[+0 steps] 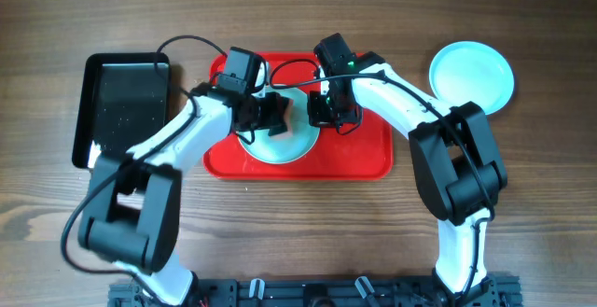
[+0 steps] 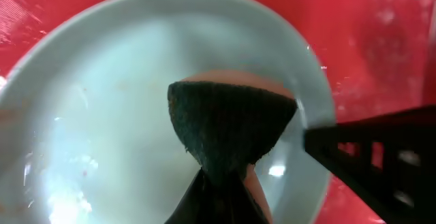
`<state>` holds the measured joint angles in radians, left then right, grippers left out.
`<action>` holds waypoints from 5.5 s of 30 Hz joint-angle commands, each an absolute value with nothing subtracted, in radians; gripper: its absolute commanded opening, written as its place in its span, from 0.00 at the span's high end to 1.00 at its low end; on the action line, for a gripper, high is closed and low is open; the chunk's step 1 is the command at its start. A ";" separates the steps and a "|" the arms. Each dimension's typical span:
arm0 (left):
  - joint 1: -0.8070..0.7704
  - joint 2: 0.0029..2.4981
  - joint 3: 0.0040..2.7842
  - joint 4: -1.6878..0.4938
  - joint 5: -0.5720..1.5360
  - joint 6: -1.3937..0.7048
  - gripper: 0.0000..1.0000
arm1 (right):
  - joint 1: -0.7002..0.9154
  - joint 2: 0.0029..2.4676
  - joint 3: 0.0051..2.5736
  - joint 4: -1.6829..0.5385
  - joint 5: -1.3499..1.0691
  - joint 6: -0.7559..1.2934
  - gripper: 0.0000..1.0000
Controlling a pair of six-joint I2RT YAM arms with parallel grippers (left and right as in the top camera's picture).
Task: Clean dirty plates on tray and stack at the side
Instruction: 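Scrub the last plate with the sponge in the left gripper, then lift the last plate with the right gripper and carry it right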
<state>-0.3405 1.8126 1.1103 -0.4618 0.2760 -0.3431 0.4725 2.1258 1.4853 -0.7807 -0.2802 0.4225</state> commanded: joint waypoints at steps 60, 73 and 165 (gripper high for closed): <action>-0.329 1.902 1.131 -0.581 -0.418 -0.297 0.96 | 0.467 2.137 1.478 -0.838 -0.180 0.470 0.96; -0.329 1.782 1.134 -0.531 -0.641 -0.295 0.96 | 0.467 2.137 1.478 -0.850 -0.164 0.471 0.96; -0.240 1.751 1.129 -0.628 0.138 -0.371 0.96 | 0.721 1.829 1.741 -1.186 1.365 0.229 0.96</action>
<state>-0.2401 1.7432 1.1358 -0.6323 0.1223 -0.3794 0.7086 1.8500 1.7241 -1.1900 1.2831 0.2657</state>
